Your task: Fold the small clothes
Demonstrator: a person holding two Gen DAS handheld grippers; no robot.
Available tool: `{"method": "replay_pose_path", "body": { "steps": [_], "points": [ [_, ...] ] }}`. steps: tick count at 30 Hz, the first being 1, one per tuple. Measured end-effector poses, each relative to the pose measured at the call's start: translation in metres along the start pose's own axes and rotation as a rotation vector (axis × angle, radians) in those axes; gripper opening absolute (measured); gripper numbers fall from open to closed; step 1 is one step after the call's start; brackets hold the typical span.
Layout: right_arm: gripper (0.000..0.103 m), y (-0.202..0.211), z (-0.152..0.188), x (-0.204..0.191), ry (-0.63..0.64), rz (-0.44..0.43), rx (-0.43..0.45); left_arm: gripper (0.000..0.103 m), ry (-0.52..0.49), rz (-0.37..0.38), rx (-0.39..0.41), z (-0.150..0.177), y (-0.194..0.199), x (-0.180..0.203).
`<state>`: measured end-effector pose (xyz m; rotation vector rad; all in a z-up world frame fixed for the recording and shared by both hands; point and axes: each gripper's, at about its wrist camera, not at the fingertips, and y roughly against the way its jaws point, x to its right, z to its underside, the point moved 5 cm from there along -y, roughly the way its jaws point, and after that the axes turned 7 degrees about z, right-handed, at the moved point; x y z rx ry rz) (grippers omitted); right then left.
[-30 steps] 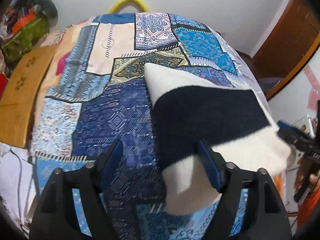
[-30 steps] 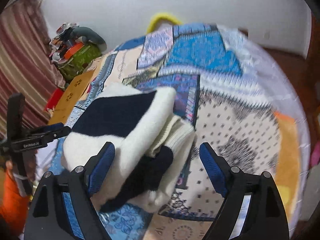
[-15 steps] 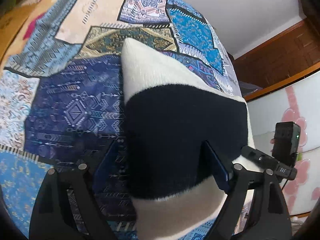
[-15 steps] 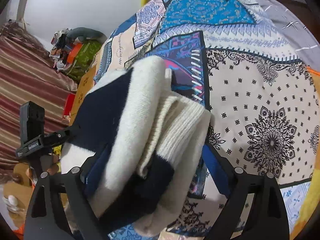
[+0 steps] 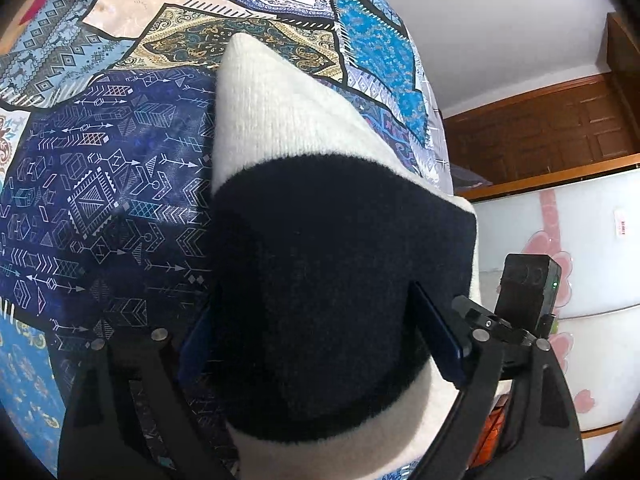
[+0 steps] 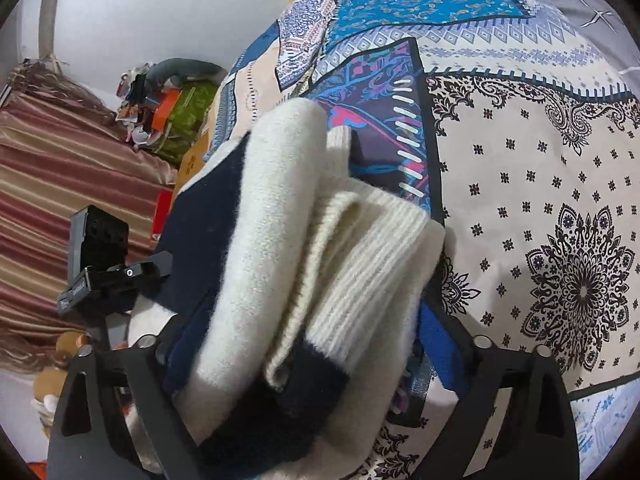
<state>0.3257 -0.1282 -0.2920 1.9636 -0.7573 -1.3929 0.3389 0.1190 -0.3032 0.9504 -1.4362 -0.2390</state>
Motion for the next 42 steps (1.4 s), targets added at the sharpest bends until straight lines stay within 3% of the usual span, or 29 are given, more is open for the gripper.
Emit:
{"method": "replay_pose_path", "body": {
  "steps": [6, 9, 18, 26, 33, 42],
  "points": [
    [0.056, 0.01, -0.004, -0.005, 0.023, -0.013, 0.03, 0.069, -0.018, 0.039, 0.022, 0.003, 0.018, 0.005],
    [0.049, 0.017, -0.005, -0.012, 0.047, -0.01, 0.044, 0.06, -0.057, 0.052, 0.035, 0.007, 0.029, 0.014],
    [0.046, 0.039, -0.014, -0.064, 0.152, -0.026, 0.11, 0.059, -0.186, 0.022, 0.133, 0.018, 0.082, 0.054],
    [0.046, 0.037, -0.014, -0.106, 0.203, -0.086, 0.123, 0.059, -0.185, 0.038, 0.219, 0.026, 0.144, 0.044],
    [0.046, -0.001, -0.008, -0.119, 0.216, -0.079, 0.054, 0.059, -0.125, 0.017, 0.206, 0.034, 0.148, 0.007],
    [0.047, -0.039, -0.001, -0.09, 0.162, -0.008, -0.006, 0.059, -0.047, -0.054, 0.141, 0.038, 0.114, -0.043]
  ]
}}
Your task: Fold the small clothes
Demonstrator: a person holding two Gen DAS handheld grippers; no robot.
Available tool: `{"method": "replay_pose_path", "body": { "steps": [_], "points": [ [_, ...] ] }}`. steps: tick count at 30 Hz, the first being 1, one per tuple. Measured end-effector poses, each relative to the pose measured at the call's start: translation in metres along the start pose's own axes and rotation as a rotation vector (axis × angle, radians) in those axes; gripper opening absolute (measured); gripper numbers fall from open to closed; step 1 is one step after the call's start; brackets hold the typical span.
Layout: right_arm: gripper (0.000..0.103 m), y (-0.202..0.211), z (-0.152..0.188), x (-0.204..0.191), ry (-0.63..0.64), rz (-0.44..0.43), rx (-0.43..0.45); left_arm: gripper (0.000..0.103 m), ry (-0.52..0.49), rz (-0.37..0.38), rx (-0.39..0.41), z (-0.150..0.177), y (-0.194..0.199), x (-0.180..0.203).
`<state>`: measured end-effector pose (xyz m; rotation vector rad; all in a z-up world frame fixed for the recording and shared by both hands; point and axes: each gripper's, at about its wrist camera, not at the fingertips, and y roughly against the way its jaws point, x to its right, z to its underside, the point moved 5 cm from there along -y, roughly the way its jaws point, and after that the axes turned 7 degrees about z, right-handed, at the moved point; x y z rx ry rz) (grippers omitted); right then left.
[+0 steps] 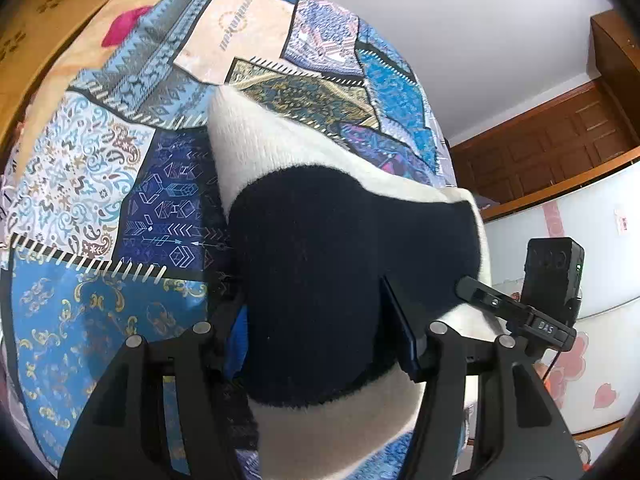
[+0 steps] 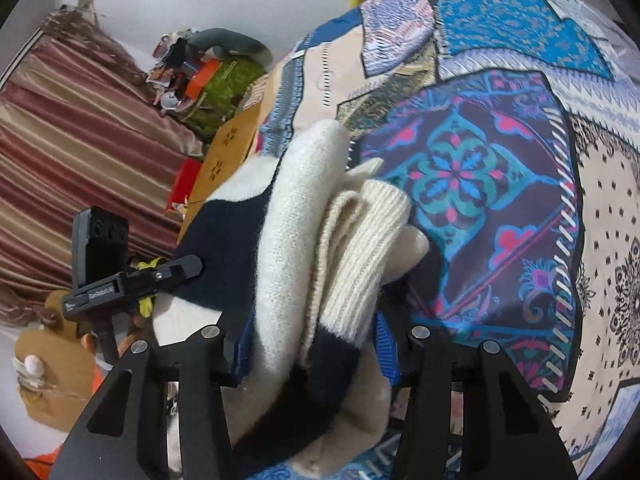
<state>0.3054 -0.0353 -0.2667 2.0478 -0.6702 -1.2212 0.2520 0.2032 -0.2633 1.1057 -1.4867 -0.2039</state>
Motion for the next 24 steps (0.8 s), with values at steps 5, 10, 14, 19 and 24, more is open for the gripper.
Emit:
{"method": "replay_pose_path", "body": {
  "steps": [5, 10, 14, 19, 24],
  "points": [
    [0.055, 0.0, 0.002, 0.001, 0.018, 0.045, 0.001, 0.064, 0.014, -0.005, -0.004, 0.0, -0.008, -0.012],
    [0.059, 0.006, 0.001, -0.004, 0.045, 0.066, 0.001, 0.065, 0.021, -0.02, 0.013, 0.001, 0.0, -0.018],
    [0.059, 0.017, 0.002, -0.002, 0.051, 0.088, 0.021, 0.064, -0.003, -0.071, 0.049, 0.002, 0.015, -0.014],
    [0.059, 0.048, 0.001, -0.008, 0.087, 0.138, 0.102, 0.064, -0.078, -0.152, 0.107, 0.005, 0.038, 0.003],
    [0.059, 0.09, 0.002, -0.036, 0.182, 0.184, 0.229, 0.064, -0.192, -0.207, 0.208, 0.015, 0.071, 0.044]
  ]
}}
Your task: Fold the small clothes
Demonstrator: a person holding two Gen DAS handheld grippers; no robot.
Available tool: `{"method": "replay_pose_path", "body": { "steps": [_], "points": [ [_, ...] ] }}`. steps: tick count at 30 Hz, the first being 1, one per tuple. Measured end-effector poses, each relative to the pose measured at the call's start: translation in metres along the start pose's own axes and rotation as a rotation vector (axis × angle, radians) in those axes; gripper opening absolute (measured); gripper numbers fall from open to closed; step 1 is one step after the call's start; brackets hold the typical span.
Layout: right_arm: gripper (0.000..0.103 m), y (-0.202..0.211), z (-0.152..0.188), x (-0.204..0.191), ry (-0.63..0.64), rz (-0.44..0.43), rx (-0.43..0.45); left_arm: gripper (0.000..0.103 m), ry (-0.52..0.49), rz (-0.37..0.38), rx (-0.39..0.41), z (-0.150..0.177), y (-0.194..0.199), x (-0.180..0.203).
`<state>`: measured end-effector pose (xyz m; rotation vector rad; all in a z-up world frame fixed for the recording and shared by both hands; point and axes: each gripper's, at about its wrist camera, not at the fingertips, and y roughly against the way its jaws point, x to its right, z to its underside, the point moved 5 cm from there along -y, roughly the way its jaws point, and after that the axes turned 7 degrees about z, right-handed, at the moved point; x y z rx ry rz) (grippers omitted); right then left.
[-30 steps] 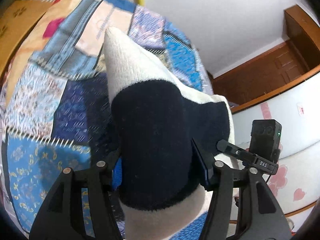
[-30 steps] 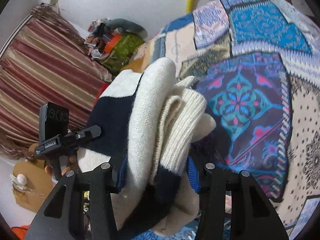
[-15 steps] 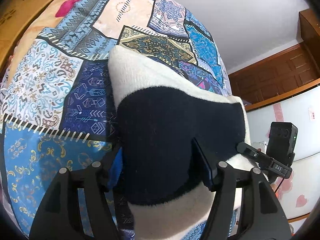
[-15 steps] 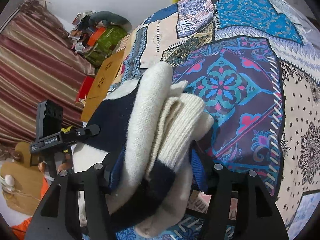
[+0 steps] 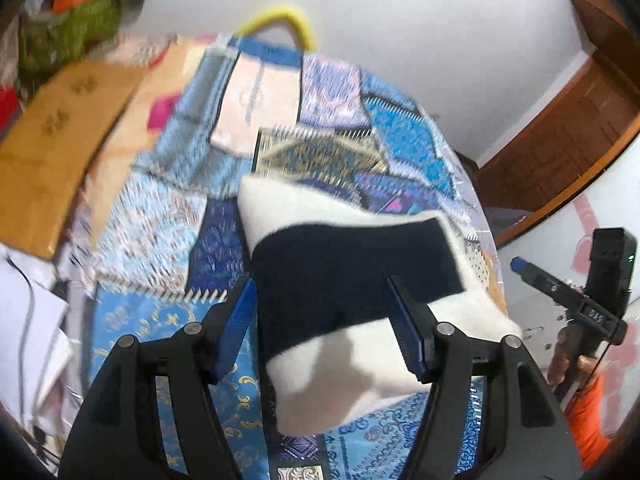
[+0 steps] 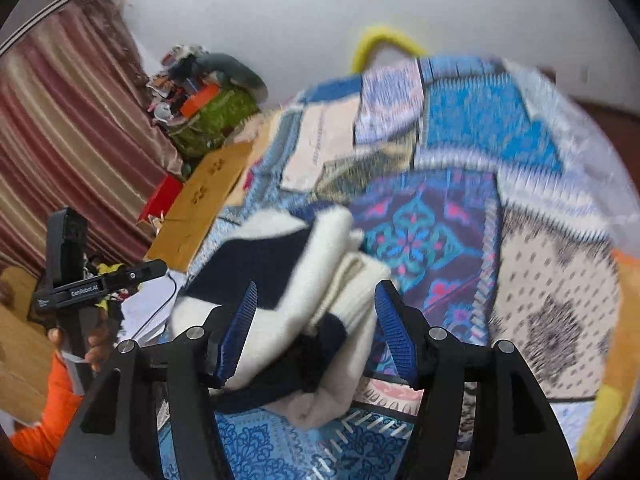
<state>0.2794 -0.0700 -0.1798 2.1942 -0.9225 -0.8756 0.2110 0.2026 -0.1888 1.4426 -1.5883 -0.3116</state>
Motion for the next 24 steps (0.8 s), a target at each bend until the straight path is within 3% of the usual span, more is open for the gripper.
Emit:
{"method": "replay_pose_path", "body": {
  "steps": [10, 15, 19, 24],
  "points": [
    [0.059, 0.097, -0.006, -0.071, 0.158, 0.001, 0.315, 0.064, -0.232, -0.1, 0.314, 0.003, 0.104, 0.088],
    [0.059, 0.143, 0.004, -0.101, 0.222, 0.028, 0.474, 0.064, -0.267, -0.111, 0.451, 0.018, 0.145, 0.115],
    [0.061, 0.166, 0.014, -0.12, 0.257, 0.034, 0.553, 0.064, -0.295, -0.157, 0.553, 0.032, 0.17, 0.131],
    [0.076, 0.182, 0.027, -0.132, 0.27, 0.063, 0.632, 0.065, -0.332, -0.195, 0.651, 0.051, 0.194, 0.145]
  ]
}}
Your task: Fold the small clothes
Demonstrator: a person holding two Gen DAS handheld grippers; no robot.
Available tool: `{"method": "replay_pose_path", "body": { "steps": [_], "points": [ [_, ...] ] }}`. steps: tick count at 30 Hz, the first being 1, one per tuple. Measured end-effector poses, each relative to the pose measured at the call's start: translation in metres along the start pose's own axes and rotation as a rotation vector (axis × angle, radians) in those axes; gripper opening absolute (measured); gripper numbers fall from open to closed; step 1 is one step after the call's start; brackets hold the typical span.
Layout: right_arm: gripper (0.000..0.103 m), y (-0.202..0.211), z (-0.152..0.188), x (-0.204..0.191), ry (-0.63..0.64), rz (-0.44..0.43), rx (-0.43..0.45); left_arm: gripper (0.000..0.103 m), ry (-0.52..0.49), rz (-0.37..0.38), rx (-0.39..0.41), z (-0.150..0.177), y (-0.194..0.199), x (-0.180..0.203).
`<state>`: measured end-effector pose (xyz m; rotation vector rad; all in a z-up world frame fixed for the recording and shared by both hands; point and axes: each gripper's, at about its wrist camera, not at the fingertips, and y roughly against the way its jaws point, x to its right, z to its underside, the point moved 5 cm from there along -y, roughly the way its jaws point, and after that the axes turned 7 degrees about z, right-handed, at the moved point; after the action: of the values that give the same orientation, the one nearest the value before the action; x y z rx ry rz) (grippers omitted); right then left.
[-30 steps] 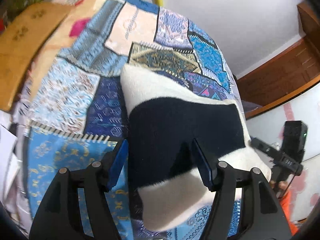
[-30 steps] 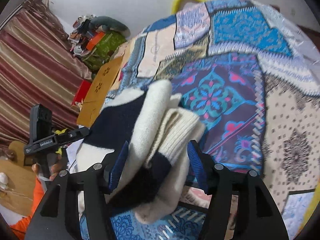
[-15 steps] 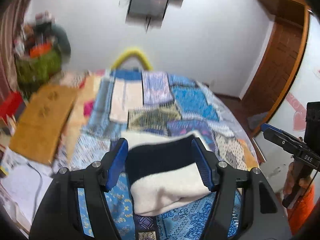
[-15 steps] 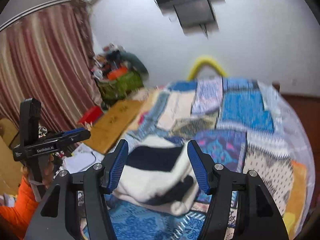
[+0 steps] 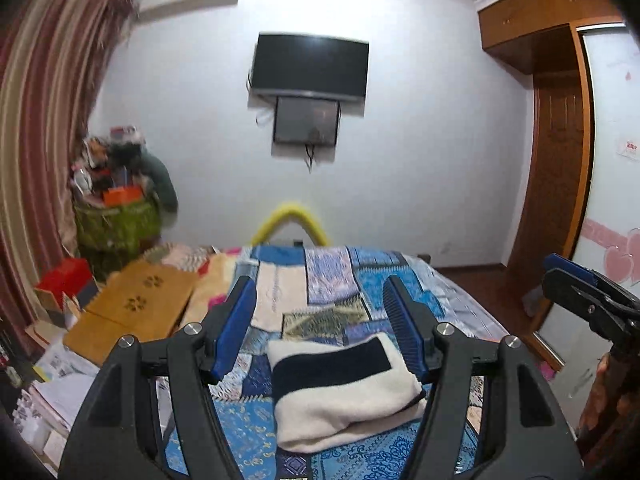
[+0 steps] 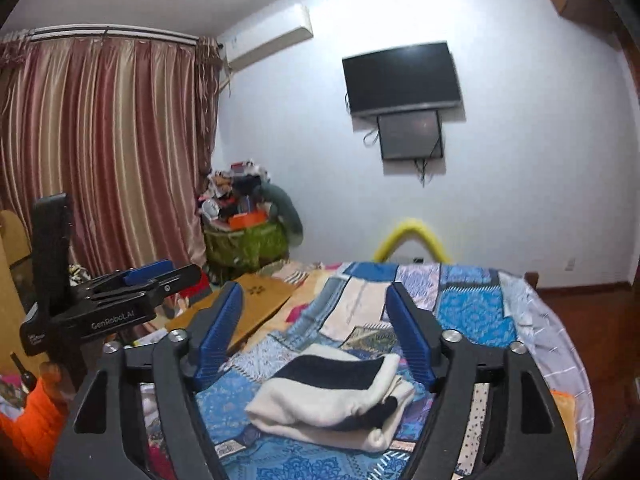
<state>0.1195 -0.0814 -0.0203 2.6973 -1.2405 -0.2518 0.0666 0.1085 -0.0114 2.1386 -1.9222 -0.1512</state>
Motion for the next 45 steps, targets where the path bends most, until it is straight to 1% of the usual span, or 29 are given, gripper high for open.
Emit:
{"method": "replay_pose_path", "body": {
  "steps": [1, 3, 4, 6, 7, 8, 9, 11, 15, 17, 24, 45],
  "points": [
    [0.078, 0.002, 0.0, -0.001, 0.002, 0.011, 0.01, 0.067, -0.003, -0.005, 0.012, 0.0, 0.004, 0.002],
    [0.086, 0.005, 0.001, -0.001, -0.001, 0.027, 0.021, 0.07, -0.004, -0.006, 0.026, 0.001, 0.009, 0.004],
    [0.087, 0.006, 0.002, 0.0, -0.004, 0.034, 0.024, 0.072, -0.008, -0.013, 0.035, 0.003, 0.011, 0.005],
    [0.09, 0.006, 0.002, 0.002, -0.009, 0.055, 0.024, 0.08, -0.022, -0.03, 0.047, 0.004, 0.012, 0.006],
    [0.093, 0.006, 0.003, 0.004, -0.01, 0.067, 0.022, 0.087, -0.028, -0.034, 0.054, 0.005, 0.014, 0.009],
    [0.099, 0.006, 0.004, 0.004, -0.009, 0.078, 0.02, 0.091, -0.03, -0.036, 0.06, 0.007, 0.016, 0.011],
    [0.102, 0.006, 0.005, 0.006, -0.008, 0.091, 0.019, 0.092, -0.031, -0.037, 0.066, 0.008, 0.018, 0.011],
    [0.103, 0.004, 0.006, 0.009, -0.006, 0.112, 0.017, 0.094, -0.03, -0.035, 0.066, 0.011, 0.018, 0.013],
    [0.103, 0.003, 0.011, 0.009, 0.0, 0.134, -0.007, 0.098, -0.012, -0.027, 0.065, 0.015, 0.019, 0.012],
    [0.103, 0.003, 0.014, 0.009, 0.001, 0.138, -0.017, 0.101, -0.01, -0.023, 0.065, 0.015, 0.019, 0.012],
    [0.103, 0.007, 0.021, 0.008, 0.002, 0.141, -0.032, 0.102, 0.012, -0.01, 0.06, 0.018, 0.018, 0.011],
    [0.103, 0.008, 0.018, 0.006, 0.011, 0.157, -0.037, 0.103, 0.055, 0.021, 0.052, 0.021, 0.017, 0.009]
  ]
}}
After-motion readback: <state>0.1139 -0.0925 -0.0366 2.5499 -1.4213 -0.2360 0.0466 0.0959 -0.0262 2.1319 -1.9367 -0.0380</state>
